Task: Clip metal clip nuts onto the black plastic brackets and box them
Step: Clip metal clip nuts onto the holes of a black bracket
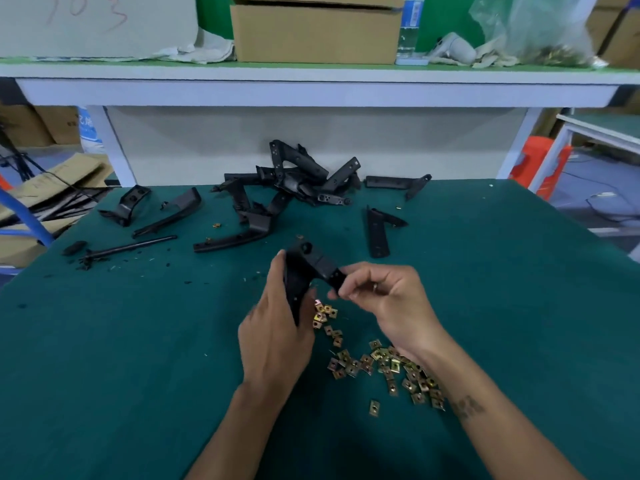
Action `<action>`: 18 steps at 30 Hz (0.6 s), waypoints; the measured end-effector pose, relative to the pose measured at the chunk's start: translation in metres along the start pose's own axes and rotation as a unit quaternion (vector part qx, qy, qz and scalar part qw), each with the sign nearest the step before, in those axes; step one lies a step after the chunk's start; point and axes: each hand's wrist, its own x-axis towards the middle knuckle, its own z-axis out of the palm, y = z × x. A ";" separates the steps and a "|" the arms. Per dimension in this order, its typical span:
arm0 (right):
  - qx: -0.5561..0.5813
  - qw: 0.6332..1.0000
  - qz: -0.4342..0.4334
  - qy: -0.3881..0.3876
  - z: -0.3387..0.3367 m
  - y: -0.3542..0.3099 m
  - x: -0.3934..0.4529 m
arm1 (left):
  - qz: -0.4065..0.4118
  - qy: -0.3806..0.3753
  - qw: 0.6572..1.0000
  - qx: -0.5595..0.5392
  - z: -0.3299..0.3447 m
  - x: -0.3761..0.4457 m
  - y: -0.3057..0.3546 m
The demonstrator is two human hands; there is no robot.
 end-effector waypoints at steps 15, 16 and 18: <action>-0.421 0.903 -0.060 -0.065 -0.021 0.043 0.013 | -0.177 -0.042 0.913 -0.365 0.006 -0.002 -0.002; -0.433 0.896 -0.042 -0.090 -0.013 0.046 0.016 | -0.185 -0.039 0.910 -0.368 0.007 -0.002 -0.003; -0.454 0.885 -0.018 -0.098 0.001 0.049 0.022 | -0.196 -0.042 0.906 -0.374 0.009 -0.002 -0.006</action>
